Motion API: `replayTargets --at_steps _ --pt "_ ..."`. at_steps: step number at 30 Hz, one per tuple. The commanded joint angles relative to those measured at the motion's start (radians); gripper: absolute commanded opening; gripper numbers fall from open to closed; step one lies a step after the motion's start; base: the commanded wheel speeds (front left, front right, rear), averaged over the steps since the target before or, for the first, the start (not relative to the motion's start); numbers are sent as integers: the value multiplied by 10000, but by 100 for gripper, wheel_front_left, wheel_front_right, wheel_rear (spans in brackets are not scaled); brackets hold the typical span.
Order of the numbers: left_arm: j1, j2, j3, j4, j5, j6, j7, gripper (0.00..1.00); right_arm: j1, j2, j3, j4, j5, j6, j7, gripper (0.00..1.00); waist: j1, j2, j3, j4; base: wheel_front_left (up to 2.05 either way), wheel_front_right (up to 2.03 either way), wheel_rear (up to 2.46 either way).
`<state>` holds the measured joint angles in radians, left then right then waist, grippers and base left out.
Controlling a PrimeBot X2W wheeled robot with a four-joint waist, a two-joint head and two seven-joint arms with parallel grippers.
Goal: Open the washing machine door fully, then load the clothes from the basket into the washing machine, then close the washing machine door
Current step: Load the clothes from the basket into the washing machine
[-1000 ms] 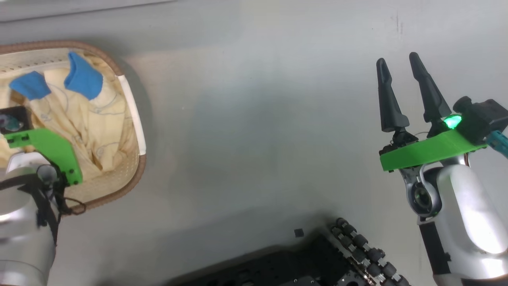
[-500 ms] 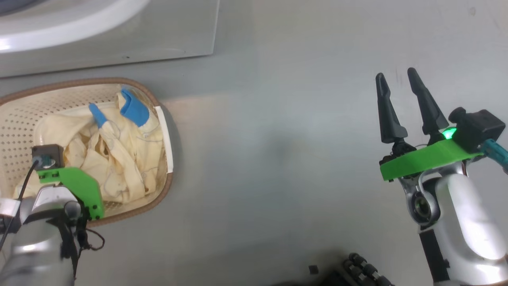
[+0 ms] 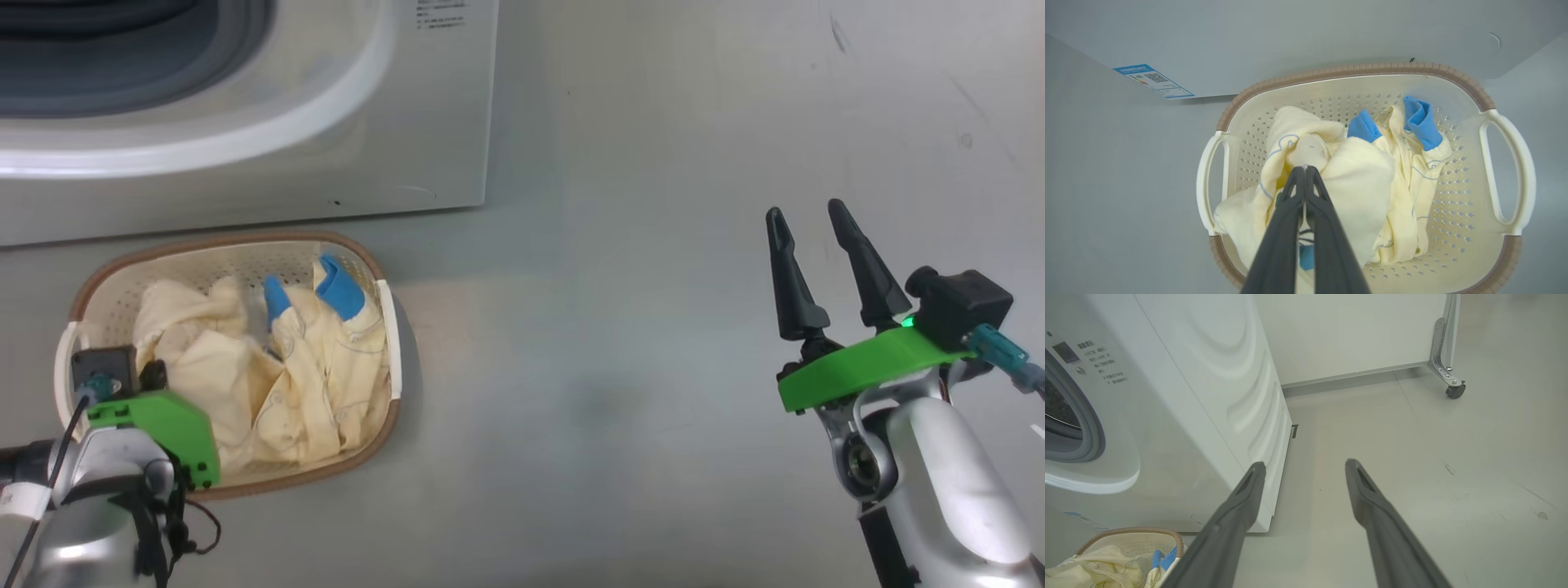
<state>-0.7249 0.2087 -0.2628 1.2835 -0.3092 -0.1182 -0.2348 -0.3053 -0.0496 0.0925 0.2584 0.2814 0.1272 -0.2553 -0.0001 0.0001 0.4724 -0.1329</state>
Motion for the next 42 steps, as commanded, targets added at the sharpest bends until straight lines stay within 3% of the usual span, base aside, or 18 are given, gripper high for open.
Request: replayTargets --at_steps 1,13,25,31,42 --pt "237 428 205 -244 21 100 -186 0 162 -54 182 -217 22 35 -65 100 1 -1 -389 157 0 0 0" --pt "1580 375 684 -3029 62 697 -267 0 759 -77 179 41 10 35 -65 100 1 -1 -1797 588 0 0 0" --pt "3868 251 1504 -6907 554 1279 -269 0 1294 -47 273 199 89 35 -65 100 1 -1 -3014 863 0 0 0" --pt "4683 44 1838 -8204 729 1326 -269 0 1398 -30 260 232 149 35 -65 100 1 -1 -3292 943 0 0 0" --pt "5591 -410 2276 -9271 889 1070 -269 0 1642 -12 154 297 226 35 -65 100 1 -1 -3802 1017 0 0 0"
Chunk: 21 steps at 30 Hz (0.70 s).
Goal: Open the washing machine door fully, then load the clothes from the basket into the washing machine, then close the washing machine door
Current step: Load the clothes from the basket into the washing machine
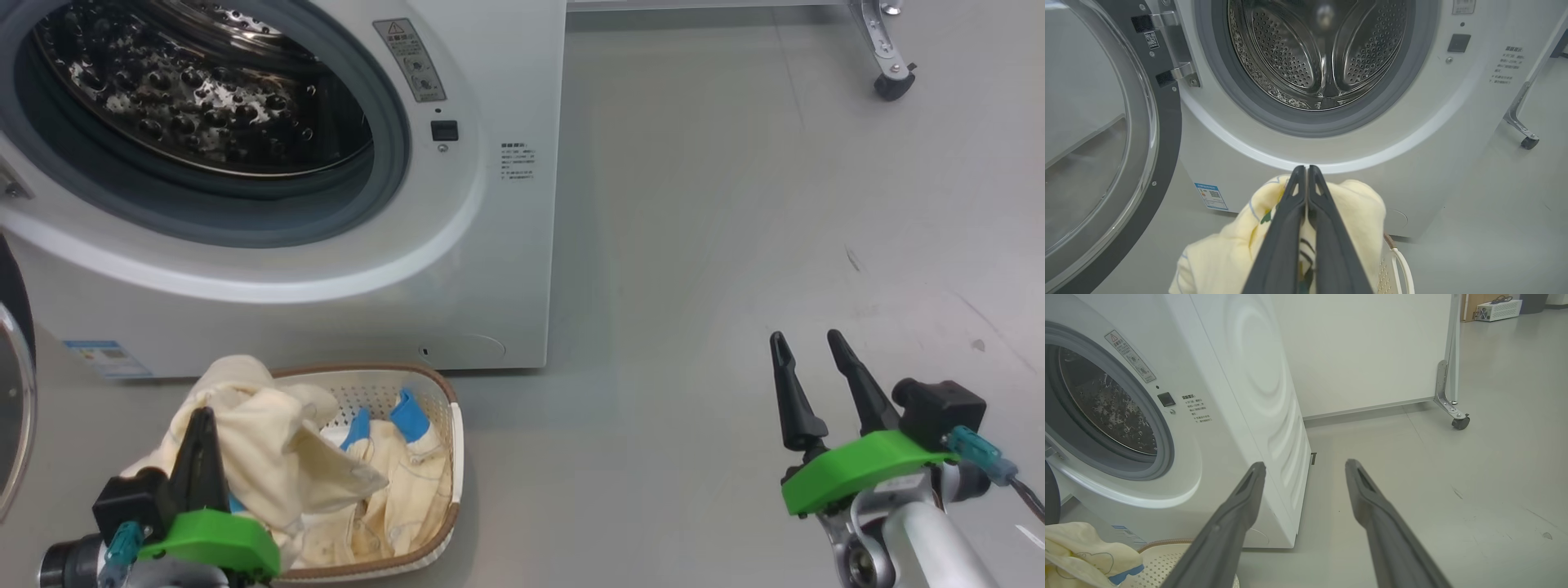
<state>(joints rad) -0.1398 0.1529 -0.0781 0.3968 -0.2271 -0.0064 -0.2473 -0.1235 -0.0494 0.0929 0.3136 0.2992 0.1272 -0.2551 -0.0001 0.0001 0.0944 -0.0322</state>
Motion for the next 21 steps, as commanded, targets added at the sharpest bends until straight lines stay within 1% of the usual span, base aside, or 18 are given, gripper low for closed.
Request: replayTargets --at_steps 1,9,13,18,21 --pt "-220 100 478 -458 48 -110 -145 0 -161 -13 149 -257 54 35 -67 100 1 -1 -41 17 0 0 0" --pt "-225 -159 876 -1000 165 -397 -145 0 -174 -10 201 -333 112 35 -67 100 1 -1 80 14 0 0 0" --pt "-338 -191 1045 -1322 263 -506 -145 0 -206 -10 234 -385 93 35 -67 100 1 -1 274 -38 0 0 0" --pt "-761 -155 1273 -1624 432 -645 -145 0 -344 -10 267 -434 63 35 -67 100 1 -1 740 -178 0 0 0" --pt "-1336 -97 1502 -1855 455 -750 -145 0 -510 -9 276 -480 55 35 -67 100 1 -1 1194 -316 0 0 0"
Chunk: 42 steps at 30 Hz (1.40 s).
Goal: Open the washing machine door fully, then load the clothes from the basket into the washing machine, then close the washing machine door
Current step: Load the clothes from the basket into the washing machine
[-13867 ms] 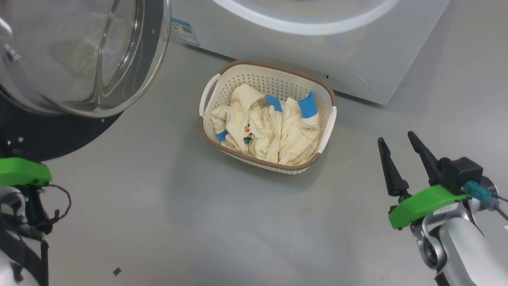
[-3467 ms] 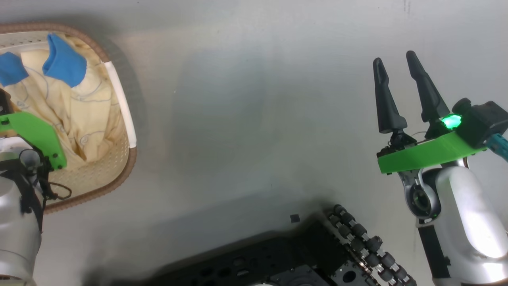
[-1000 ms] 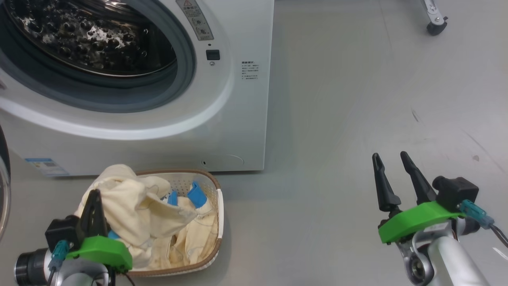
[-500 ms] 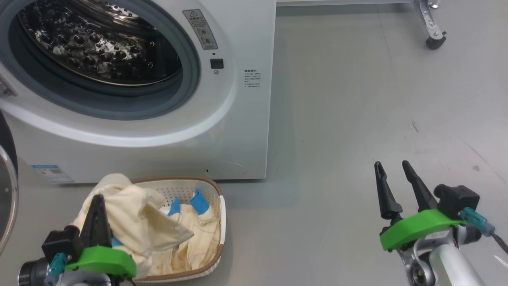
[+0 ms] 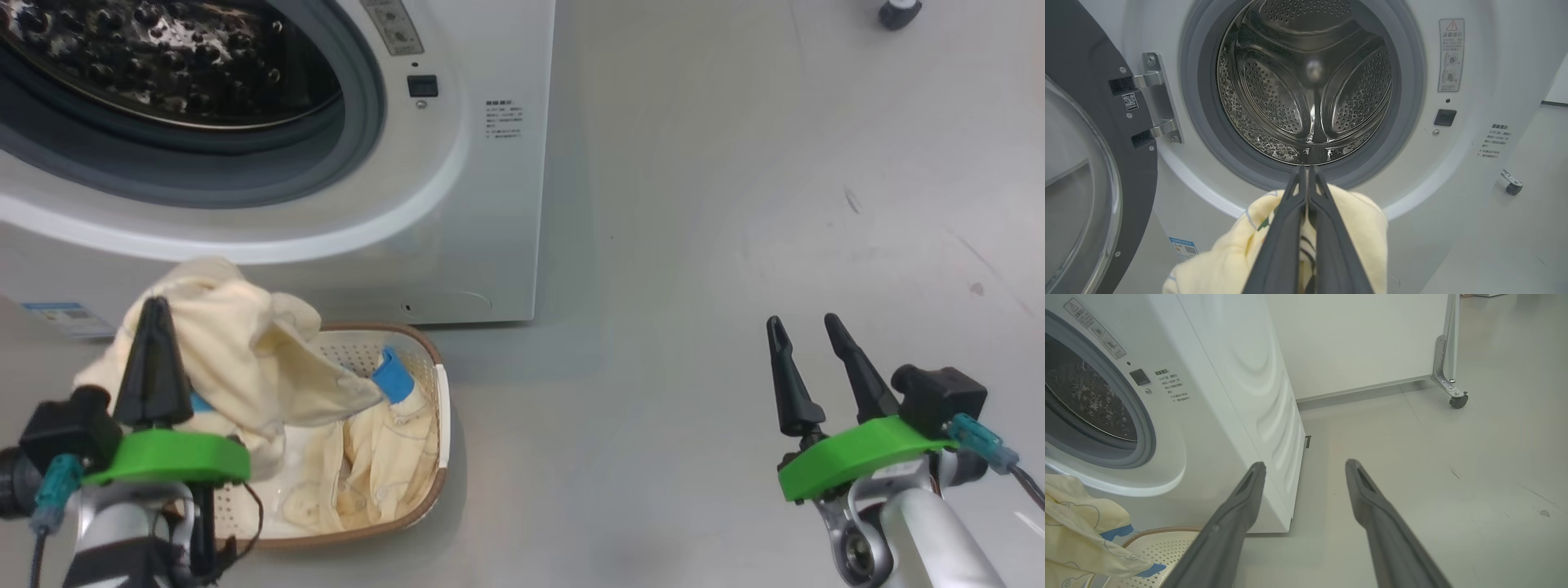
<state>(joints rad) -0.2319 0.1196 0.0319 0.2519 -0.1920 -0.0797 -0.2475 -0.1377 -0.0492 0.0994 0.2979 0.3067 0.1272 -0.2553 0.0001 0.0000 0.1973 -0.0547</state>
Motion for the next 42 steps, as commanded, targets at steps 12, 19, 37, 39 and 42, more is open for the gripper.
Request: replayTargets --at_steps 12,19,37,39,42 --pt "-2979 839 1505 -752 -106 -145 -143 0 -1018 -11 422 -508 16 35 -65 100 -1 0 1671 -759 0 0 0" --pt "-5076 1694 2041 -628 -419 -288 -143 0 -1318 -11 513 -584 147 35 -65 100 -1 0 2816 -1238 0 0 0" --pt "-9009 3945 1576 1639 -743 -469 363 0 -1969 -11 1091 -827 992 35 -65 100 -1 0 5302 -2458 0 0 0" --pt "-9530 4156 1423 2073 -860 -483 460 0 -2031 -11 1168 -848 1095 35 -65 100 -1 0 5495 -2561 0 0 0" --pt "-10311 4337 1443 2801 -1231 -493 502 0 -2127 -11 1282 -870 1190 35 -65 100 -1 0 5674 -2670 0 0 0"
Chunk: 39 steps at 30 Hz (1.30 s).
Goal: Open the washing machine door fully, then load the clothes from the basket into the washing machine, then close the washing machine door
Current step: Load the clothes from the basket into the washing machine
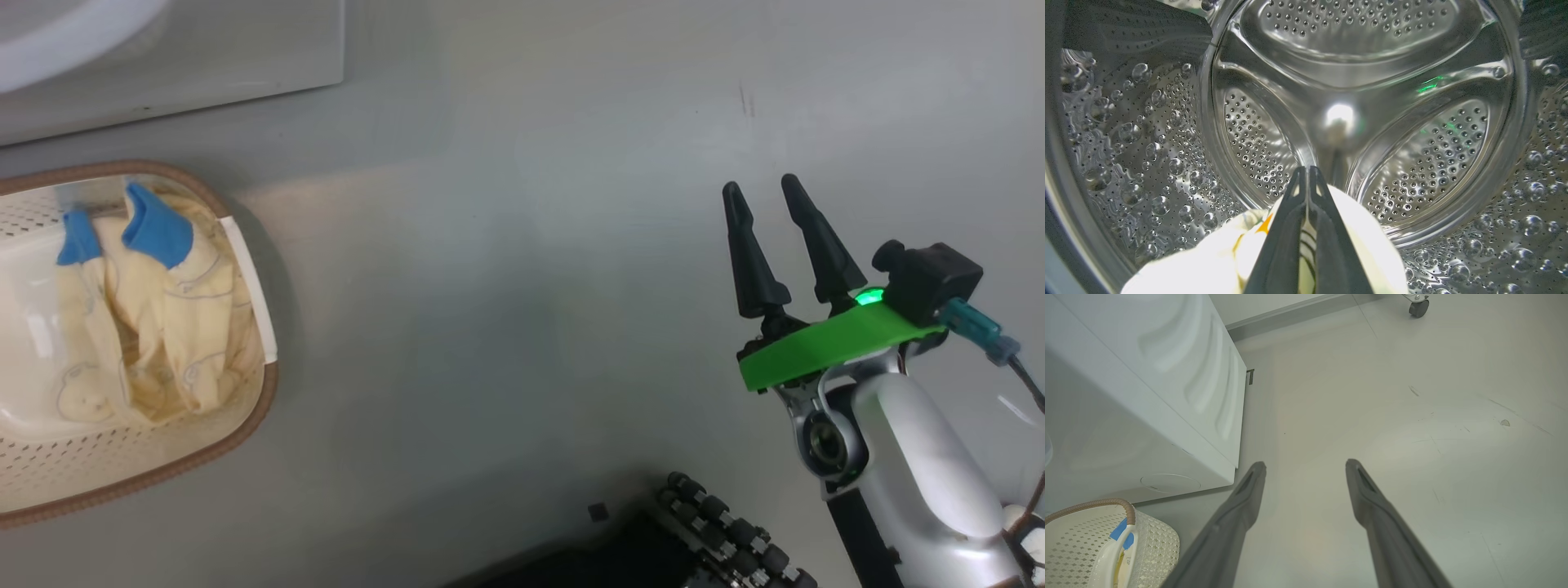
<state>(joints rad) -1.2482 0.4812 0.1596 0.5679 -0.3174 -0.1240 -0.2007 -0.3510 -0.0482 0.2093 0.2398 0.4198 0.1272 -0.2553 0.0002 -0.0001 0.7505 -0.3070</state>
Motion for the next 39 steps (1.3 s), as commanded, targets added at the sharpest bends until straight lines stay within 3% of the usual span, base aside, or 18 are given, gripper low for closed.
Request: replayTargets --at_steps 1,18,24,31,39 --pt "-362 827 89 -139 12 -53 14 0 -28 -20 219 -301 117 35 -65 100 -2 1 181 -193 0 0 0" --pt "-3167 1644 -2279 2678 34 -66 154 0 -441 -20 478 -533 550 35 -65 100 -2 1 1031 -542 0 0 0" --pt "-4319 1860 -1909 2815 -82 323 -495 0 -585 -20 447 -494 597 35 -65 100 -2 1 1281 -647 0 0 0" --pt "-4620 1890 -2078 3032 176 252 -602 0 -630 -20 560 -579 756 35 -65 100 -2 1 1374 -684 0 0 0" --pt "-4624 1750 -2628 4284 365 124 -447 2 -700 -20 639 -536 801 35 -65 100 -2 1 1368 -682 0 0 0"
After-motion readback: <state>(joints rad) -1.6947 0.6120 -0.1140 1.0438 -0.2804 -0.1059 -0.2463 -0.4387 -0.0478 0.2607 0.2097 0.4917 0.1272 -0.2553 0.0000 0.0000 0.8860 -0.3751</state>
